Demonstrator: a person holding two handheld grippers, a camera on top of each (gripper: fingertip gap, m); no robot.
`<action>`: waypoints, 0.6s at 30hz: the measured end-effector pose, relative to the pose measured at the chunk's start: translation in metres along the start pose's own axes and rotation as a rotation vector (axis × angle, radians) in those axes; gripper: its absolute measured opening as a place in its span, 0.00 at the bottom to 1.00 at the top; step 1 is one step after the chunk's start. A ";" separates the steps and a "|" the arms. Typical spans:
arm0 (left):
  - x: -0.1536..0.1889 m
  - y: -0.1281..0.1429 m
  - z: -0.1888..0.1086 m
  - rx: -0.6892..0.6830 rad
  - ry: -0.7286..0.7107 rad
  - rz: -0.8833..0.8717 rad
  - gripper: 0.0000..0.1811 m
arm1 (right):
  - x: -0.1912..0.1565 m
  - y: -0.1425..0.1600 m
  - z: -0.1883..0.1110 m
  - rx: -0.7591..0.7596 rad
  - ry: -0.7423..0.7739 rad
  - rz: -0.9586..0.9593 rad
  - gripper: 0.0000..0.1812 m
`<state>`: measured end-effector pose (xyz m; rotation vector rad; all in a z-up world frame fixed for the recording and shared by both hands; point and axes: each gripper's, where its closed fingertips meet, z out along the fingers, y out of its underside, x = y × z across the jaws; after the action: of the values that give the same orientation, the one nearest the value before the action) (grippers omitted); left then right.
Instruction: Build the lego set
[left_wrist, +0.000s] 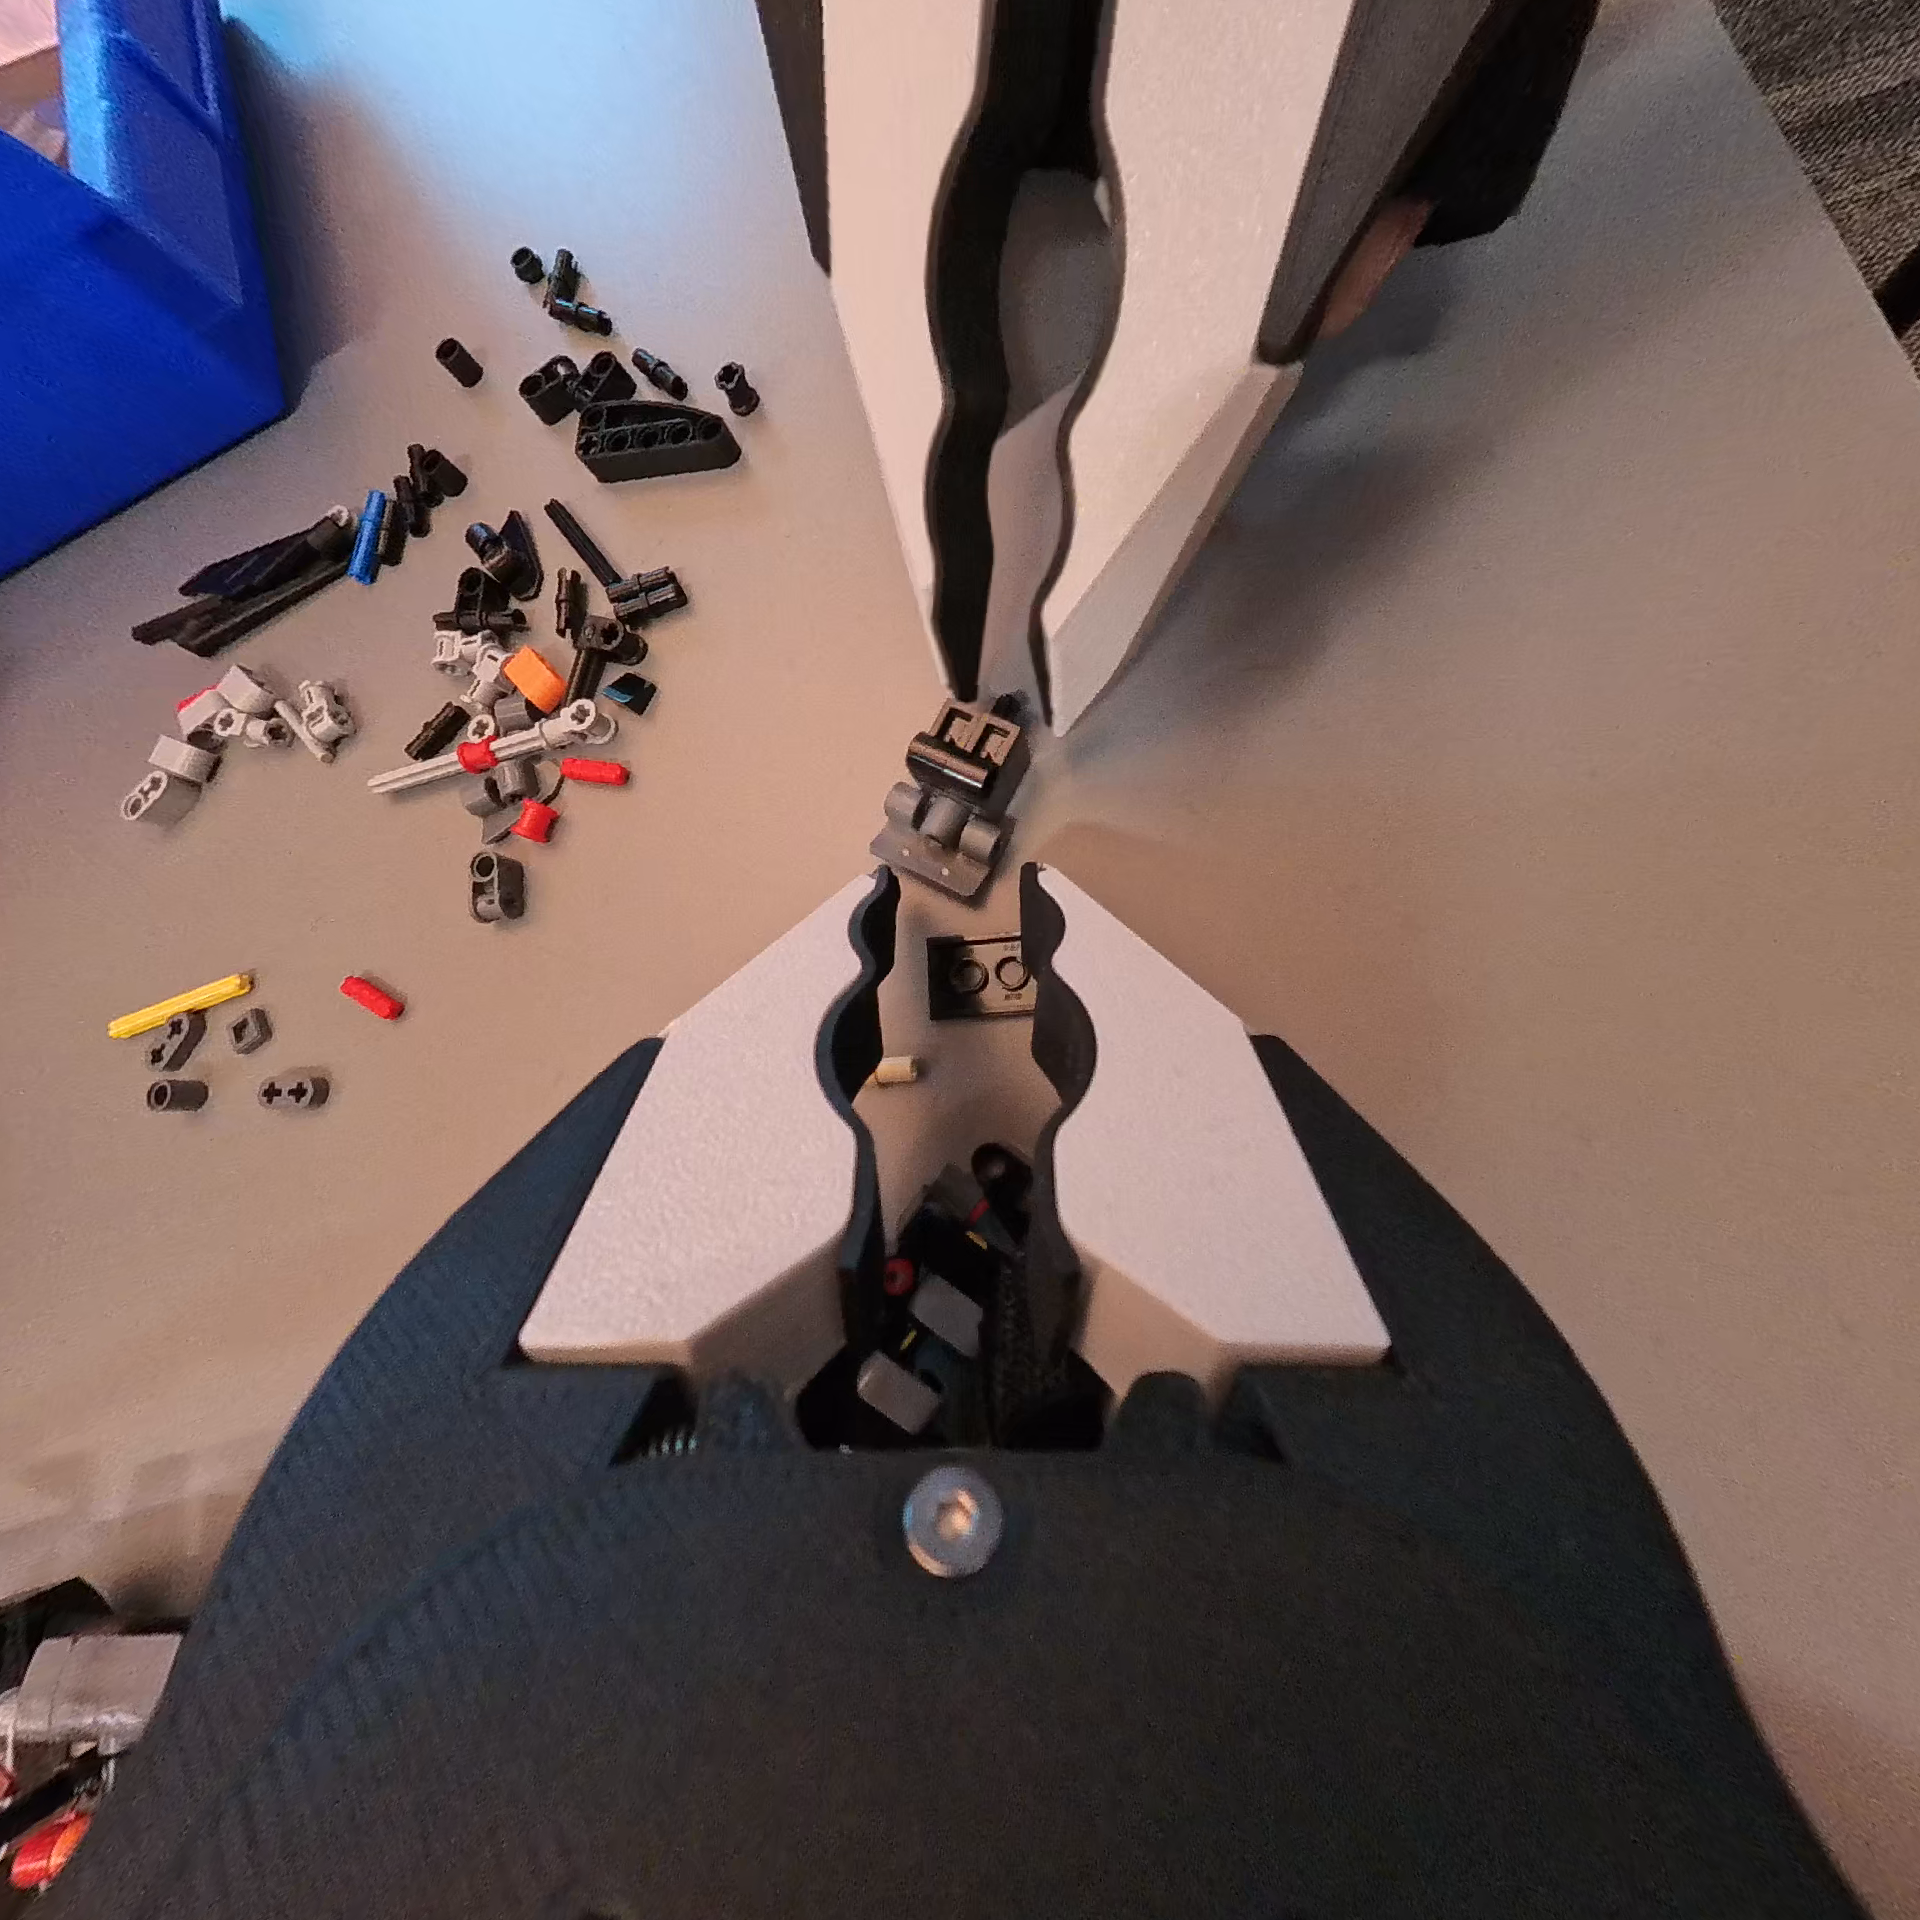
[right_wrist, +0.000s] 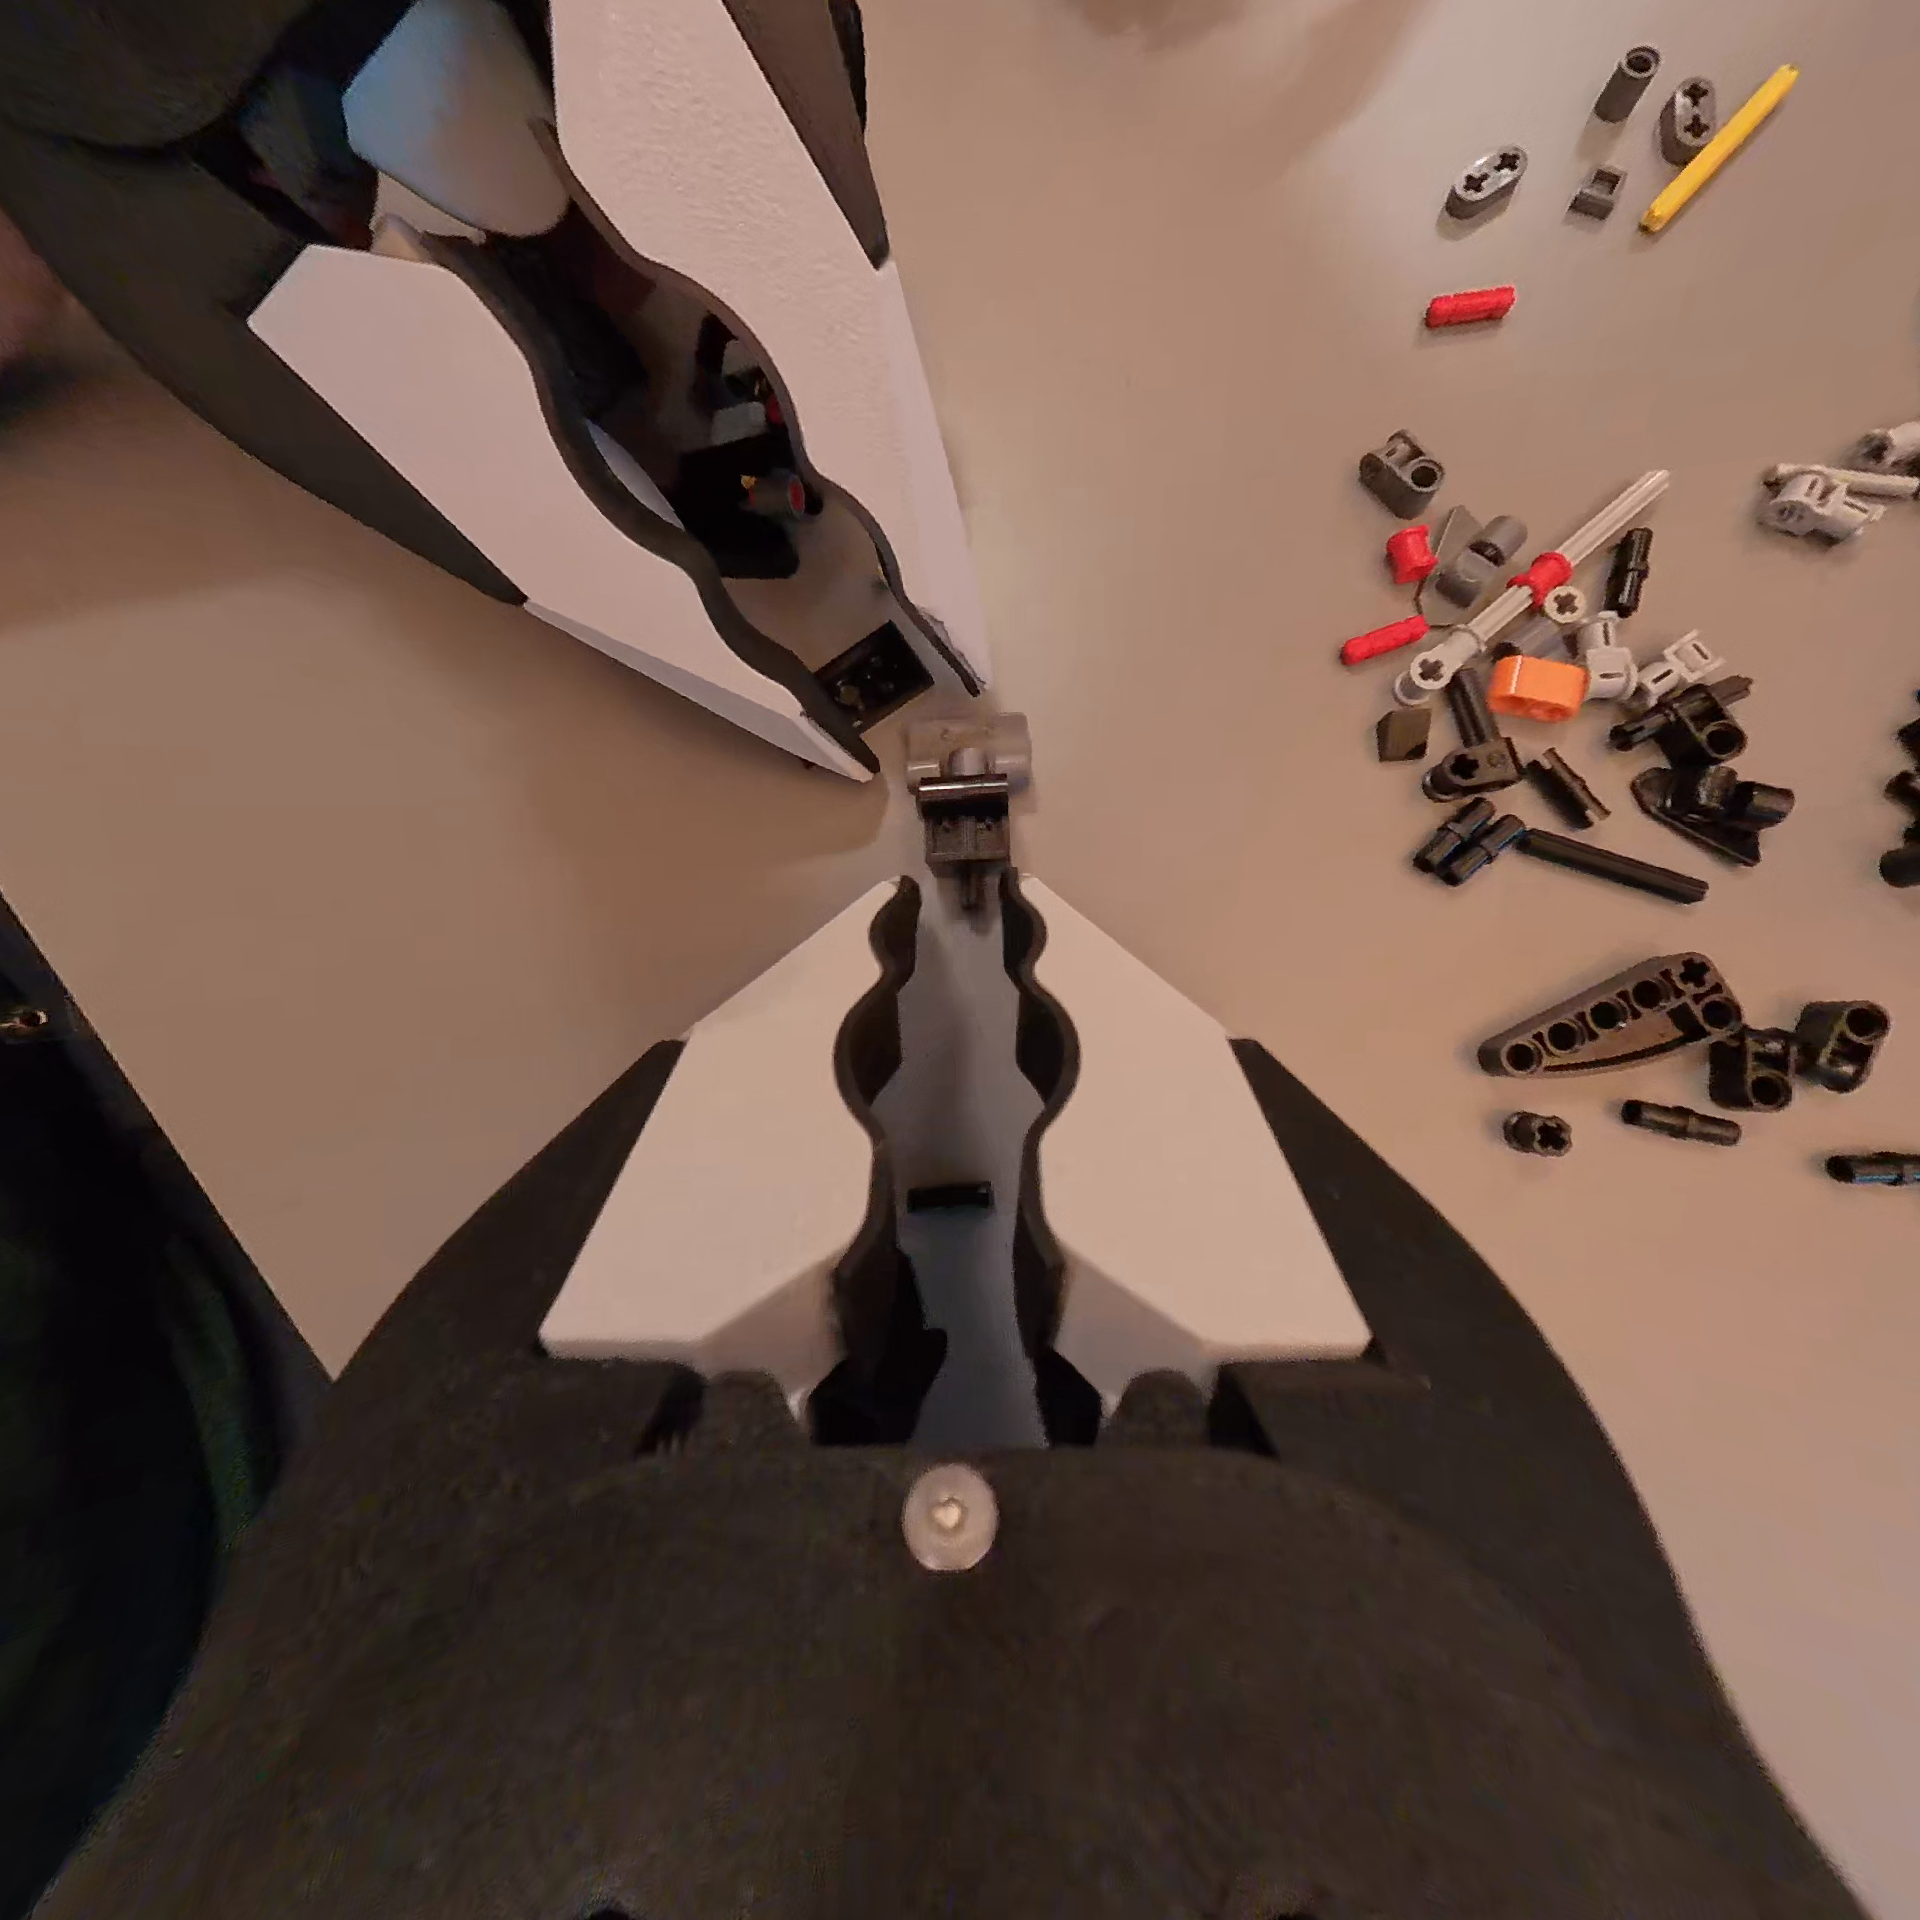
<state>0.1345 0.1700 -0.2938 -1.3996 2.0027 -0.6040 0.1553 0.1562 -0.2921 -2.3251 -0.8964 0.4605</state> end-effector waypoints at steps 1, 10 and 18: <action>0.000 0.000 0.000 0.001 0.001 -0.002 0.12 | 0.001 0.002 0.000 -0.006 0.003 0.000 0.09; -0.001 0.001 0.000 0.000 -0.003 -0.001 0.12 | 0.002 0.007 -0.004 0.008 -0.019 0.006 0.19; 0.005 -0.005 0.003 0.012 0.011 0.020 0.09 | -0.013 0.003 0.002 0.013 -0.060 -0.042 0.19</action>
<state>0.1384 0.1638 -0.2936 -1.3708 2.0158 -0.6152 0.1461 0.1463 -0.2942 -2.2866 -0.9663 0.5194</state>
